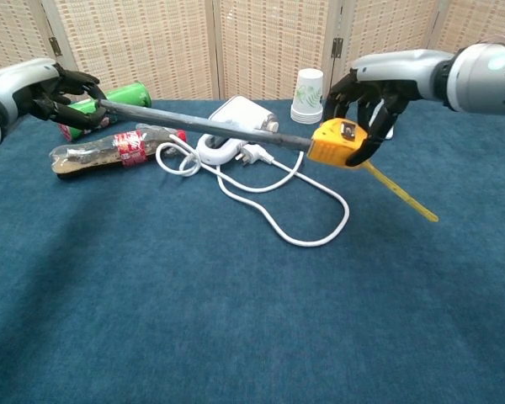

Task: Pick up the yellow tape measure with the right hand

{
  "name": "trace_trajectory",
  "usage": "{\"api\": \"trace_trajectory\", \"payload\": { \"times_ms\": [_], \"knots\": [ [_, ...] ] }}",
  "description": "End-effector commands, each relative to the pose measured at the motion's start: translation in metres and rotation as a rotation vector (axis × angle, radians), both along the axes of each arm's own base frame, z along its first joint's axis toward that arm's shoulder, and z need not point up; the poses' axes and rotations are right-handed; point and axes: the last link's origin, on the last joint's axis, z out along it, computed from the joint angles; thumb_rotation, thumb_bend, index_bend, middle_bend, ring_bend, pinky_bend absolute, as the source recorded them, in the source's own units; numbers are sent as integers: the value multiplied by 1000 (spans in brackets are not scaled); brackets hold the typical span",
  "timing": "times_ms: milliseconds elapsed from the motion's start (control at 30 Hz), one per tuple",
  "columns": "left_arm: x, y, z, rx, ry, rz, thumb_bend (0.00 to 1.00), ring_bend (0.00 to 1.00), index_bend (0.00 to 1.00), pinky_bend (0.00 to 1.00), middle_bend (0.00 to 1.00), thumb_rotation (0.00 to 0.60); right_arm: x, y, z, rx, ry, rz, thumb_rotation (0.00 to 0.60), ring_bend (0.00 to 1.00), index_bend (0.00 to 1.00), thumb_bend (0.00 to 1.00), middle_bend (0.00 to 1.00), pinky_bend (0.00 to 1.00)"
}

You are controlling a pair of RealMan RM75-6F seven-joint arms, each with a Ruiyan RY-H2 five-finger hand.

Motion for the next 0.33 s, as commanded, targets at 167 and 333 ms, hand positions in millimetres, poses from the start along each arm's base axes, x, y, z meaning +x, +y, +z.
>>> {"api": "trace_trajectory", "payload": {
  "times_ms": [167, 333],
  "knots": [
    [-29, 4, 26, 27, 9, 48, 542, 0, 645, 0, 93, 599, -32, 13, 26, -30, 10, -29, 600, 504, 580, 61, 513, 285],
    [-51, 7, 39, 49, 11, 91, 542, 0, 645, 0, 93, 599, -53, 18, 38, -37, 17, -56, 600, 506, 581, 60, 514, 285]
  ]
}}
